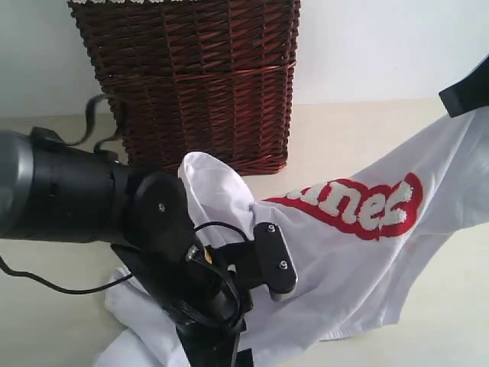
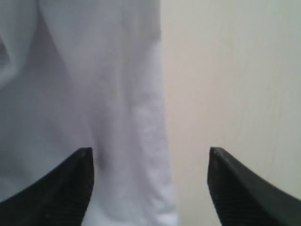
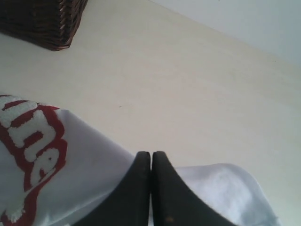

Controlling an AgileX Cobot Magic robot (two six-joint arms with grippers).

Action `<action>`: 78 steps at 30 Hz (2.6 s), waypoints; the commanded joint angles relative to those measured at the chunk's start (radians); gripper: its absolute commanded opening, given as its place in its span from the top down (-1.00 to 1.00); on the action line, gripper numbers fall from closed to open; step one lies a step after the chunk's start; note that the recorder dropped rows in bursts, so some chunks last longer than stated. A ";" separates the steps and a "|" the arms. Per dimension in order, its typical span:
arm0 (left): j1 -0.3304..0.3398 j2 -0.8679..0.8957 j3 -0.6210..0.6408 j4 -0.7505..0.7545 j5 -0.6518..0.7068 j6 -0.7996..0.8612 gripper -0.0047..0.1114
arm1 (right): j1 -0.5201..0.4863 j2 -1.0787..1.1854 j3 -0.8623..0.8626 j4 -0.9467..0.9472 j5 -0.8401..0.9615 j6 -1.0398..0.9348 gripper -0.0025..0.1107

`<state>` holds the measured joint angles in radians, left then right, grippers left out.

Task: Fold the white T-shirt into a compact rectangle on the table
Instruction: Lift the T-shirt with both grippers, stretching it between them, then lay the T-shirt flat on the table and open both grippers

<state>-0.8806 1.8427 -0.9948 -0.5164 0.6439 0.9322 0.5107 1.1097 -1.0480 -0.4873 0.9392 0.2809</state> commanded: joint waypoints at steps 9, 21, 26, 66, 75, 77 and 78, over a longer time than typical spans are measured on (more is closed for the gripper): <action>-0.008 0.092 0.002 0.143 0.056 -0.107 0.56 | -0.005 -0.005 -0.007 0.008 -0.020 -0.017 0.96; 0.048 -0.054 -0.150 0.460 0.206 -0.306 0.92 | -0.005 -0.005 -0.007 -0.209 0.027 0.086 0.96; 0.129 -0.234 -0.240 0.464 0.121 -0.306 0.92 | -0.005 -0.005 -0.020 -0.264 -0.004 0.091 0.96; 0.213 -0.580 -0.084 0.469 0.577 -0.311 0.92 | 0.124 -0.144 0.029 0.684 0.282 -0.497 0.96; 0.213 -0.577 0.081 0.372 0.577 -0.202 0.92 | 0.327 -0.094 0.343 0.855 0.282 -0.622 0.96; 0.213 -0.571 0.081 0.356 0.577 -0.202 0.92 | 0.370 -0.077 0.381 0.897 0.282 -0.655 0.96; 0.213 -0.567 0.081 0.356 0.577 -0.200 0.92 | 0.391 -0.069 0.393 0.908 0.282 -0.665 0.96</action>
<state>-0.6696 1.2676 -0.9173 -0.1359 1.2242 0.7237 0.8547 1.0237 -0.6907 0.3647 1.2276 -0.3290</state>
